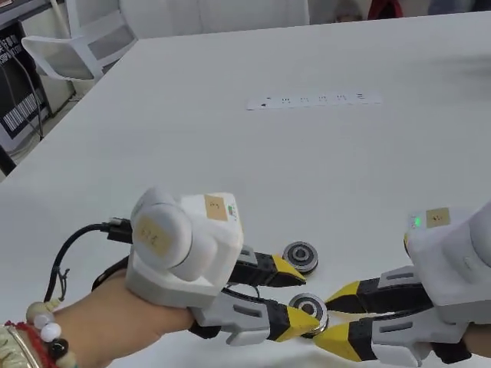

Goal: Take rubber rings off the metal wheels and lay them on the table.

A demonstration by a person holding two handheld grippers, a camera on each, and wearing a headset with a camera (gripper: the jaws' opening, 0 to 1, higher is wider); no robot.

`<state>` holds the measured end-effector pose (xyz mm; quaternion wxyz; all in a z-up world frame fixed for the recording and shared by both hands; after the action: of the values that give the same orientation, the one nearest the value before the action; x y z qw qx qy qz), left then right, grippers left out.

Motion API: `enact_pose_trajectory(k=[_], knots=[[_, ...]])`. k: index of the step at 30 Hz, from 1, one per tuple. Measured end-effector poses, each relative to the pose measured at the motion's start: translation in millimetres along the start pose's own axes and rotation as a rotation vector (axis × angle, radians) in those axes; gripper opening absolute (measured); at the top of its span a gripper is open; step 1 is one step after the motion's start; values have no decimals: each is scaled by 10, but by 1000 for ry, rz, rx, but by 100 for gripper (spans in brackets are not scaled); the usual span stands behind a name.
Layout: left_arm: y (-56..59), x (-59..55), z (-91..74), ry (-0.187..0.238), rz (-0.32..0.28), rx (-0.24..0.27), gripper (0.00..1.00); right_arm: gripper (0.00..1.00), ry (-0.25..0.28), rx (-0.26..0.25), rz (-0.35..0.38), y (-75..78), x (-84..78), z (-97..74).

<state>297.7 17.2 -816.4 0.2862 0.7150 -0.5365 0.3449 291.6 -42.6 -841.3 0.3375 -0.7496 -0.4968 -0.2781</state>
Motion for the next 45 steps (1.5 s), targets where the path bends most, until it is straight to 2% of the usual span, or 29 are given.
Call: enact_pose_trajectory(k=[6,14,20,28,33,45], knots=[[16,-56,51,-31,-5,-10,25,24,-1,-19,-22,20,4,16],[-17,-56,50,-23,-23,6,19,21,-4,-29,-57,25,5,24],[-33,-83,70,-20,-10,13,14,19,-9,-37,-81,28,-2,19],[-35,-100,79,-17,1,19,14,12,-20,-50,-118,38,-18,-9],[-27,-101,71,-11,-4,20,14,3,-24,-62,-151,44,-24,-28],[-8,-101,47,-4,1,18,14,1,-38,-61,-120,51,-22,-22]])
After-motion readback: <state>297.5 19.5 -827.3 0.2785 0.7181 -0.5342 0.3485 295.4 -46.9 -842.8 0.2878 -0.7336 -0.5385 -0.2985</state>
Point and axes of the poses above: the centre of the closed fingertips' face, and the gripper's own axes: z roughly forward along the fingers, y roughly to its right, x roughly out of its top, the point moved 4 cm from there along -z, roughly backward along the fingers, and after that the axes turned 2 degrees about -y, right-handed, at the moved point
